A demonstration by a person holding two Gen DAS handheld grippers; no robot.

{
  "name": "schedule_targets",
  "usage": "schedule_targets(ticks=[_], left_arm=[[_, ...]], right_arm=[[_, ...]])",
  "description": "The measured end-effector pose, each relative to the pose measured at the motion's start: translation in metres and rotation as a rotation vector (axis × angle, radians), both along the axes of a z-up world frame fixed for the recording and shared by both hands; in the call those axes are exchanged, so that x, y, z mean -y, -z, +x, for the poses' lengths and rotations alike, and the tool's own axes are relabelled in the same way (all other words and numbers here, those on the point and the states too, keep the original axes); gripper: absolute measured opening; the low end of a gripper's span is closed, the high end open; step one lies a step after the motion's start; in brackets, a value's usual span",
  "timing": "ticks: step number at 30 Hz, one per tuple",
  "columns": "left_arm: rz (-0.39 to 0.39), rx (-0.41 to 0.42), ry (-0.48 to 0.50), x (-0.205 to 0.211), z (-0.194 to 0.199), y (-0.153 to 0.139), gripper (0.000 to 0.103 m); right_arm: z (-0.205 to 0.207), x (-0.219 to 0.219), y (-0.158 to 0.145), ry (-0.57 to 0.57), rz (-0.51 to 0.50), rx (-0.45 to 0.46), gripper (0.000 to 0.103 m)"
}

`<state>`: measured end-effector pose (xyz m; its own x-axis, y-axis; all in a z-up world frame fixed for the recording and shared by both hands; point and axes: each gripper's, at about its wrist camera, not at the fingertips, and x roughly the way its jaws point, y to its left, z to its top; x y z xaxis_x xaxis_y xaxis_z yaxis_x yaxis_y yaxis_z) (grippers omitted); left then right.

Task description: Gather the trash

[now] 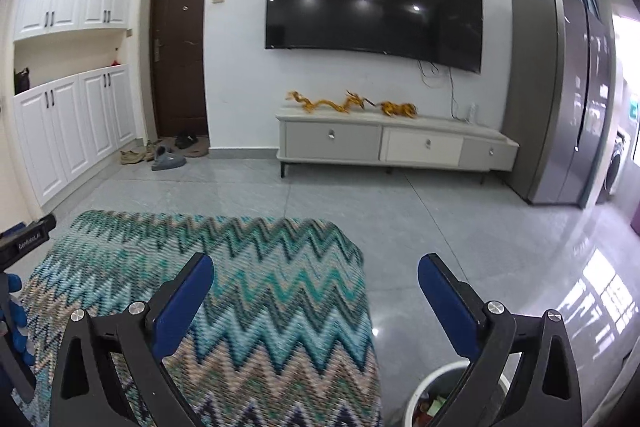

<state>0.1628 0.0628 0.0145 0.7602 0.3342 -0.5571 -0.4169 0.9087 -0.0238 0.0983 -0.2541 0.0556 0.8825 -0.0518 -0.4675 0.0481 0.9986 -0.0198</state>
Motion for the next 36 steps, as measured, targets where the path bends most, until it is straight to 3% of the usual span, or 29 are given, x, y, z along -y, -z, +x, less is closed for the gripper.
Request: schedule_targets(ticks=[6, 23, 25, 27, 36], left_arm=[[-0.022, -0.003, -0.092, -0.036, -0.032, 0.003, 0.066], [0.077, 0.14, -0.199, -0.029, -0.111, -0.05, 0.067], [0.095, 0.156, -0.21, -0.026, -0.116, -0.055, 0.082], [0.116, 0.185, -0.216, -0.021, -0.123, -0.061, 0.089], [0.128, 0.235, -0.138, 0.016, -0.137, -0.076, 0.093]], right_arm=[[-0.006, -0.022, -0.016, -0.006, -0.01, 0.05, 0.103], [-0.064, -0.056, -0.025, 0.088, -0.051, 0.201, 0.103], [-0.069, -0.057, -0.025, 0.102, -0.061, 0.225, 0.103], [-0.075, -0.056, -0.025, 0.117, -0.066, 0.245, 0.103], [-0.097, -0.04, -0.029, 0.179, -0.034, 0.295, 0.103]])
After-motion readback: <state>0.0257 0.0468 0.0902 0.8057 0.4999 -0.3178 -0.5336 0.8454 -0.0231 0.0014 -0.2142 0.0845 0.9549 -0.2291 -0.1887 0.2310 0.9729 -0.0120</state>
